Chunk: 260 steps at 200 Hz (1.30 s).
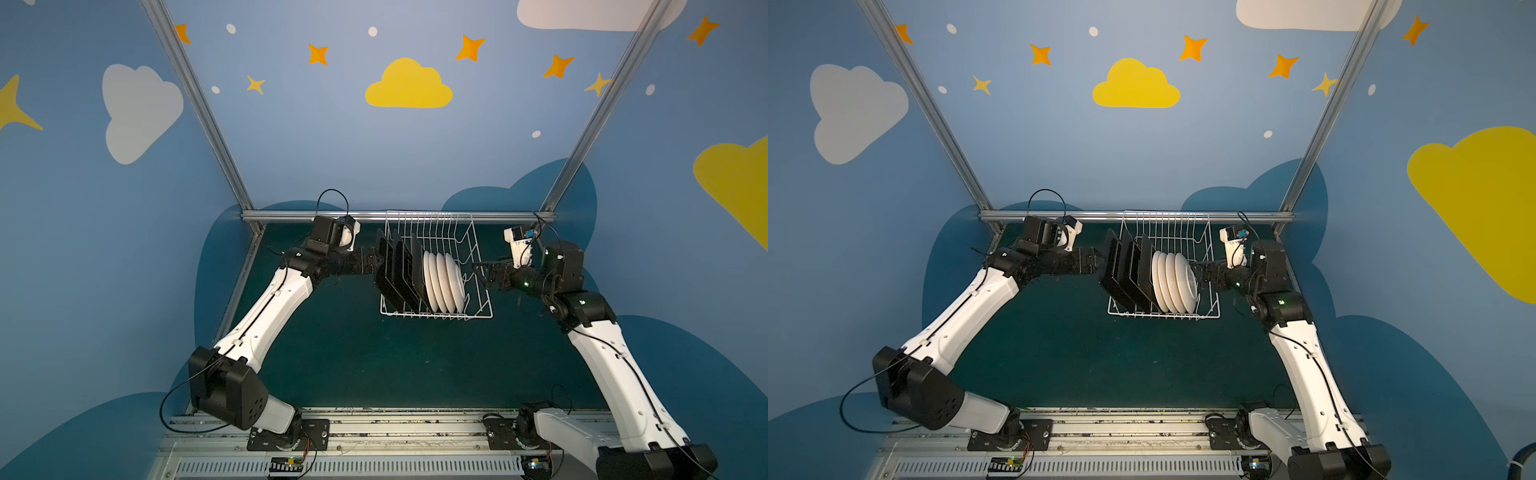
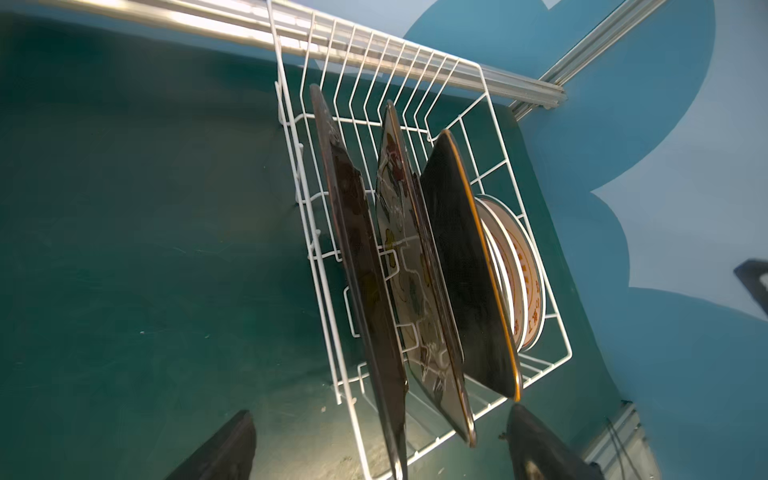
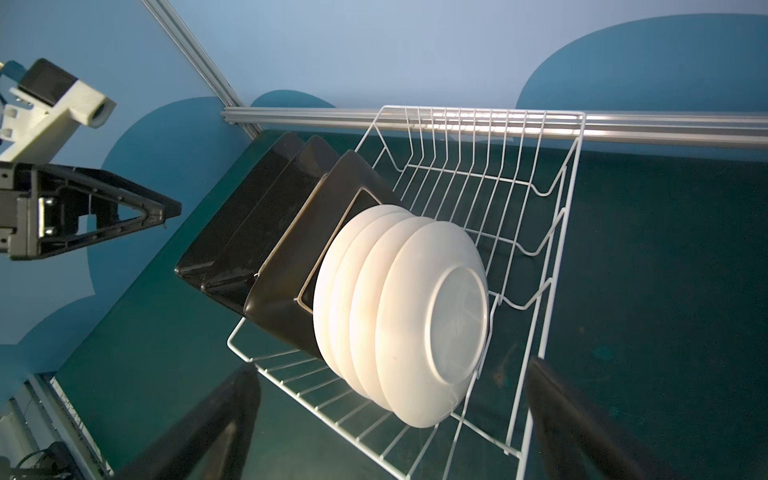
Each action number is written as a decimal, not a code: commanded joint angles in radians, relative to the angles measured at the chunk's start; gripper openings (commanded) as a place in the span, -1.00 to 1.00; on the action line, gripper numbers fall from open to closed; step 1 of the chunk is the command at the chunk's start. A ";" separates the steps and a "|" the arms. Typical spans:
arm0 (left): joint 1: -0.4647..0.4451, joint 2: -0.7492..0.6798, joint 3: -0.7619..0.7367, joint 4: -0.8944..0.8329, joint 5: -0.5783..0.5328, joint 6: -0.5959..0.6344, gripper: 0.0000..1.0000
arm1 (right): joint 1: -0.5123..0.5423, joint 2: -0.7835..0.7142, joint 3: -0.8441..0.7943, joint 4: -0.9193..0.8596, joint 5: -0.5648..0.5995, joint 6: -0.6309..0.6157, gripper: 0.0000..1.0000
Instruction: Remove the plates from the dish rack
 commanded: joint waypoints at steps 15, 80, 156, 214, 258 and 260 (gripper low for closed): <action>-0.013 0.096 0.094 -0.093 -0.007 -0.060 0.67 | 0.015 -0.014 0.002 -0.011 0.008 -0.006 0.97; -0.044 0.204 0.164 -0.142 -0.054 -0.060 0.39 | 0.024 -0.023 -0.009 -0.011 0.017 -0.020 0.97; -0.054 0.296 0.211 -0.148 -0.103 -0.068 0.21 | 0.032 -0.024 -0.029 -0.010 0.070 -0.019 0.97; -0.072 0.356 0.233 -0.177 -0.102 -0.066 0.19 | 0.034 -0.012 -0.038 0.006 0.068 -0.001 0.97; -0.072 0.379 0.225 -0.167 -0.083 -0.079 0.09 | 0.034 -0.007 -0.045 0.008 0.068 -0.007 0.97; -0.071 0.382 0.225 -0.164 -0.082 -0.081 0.08 | 0.034 -0.007 -0.046 0.008 0.068 -0.008 0.97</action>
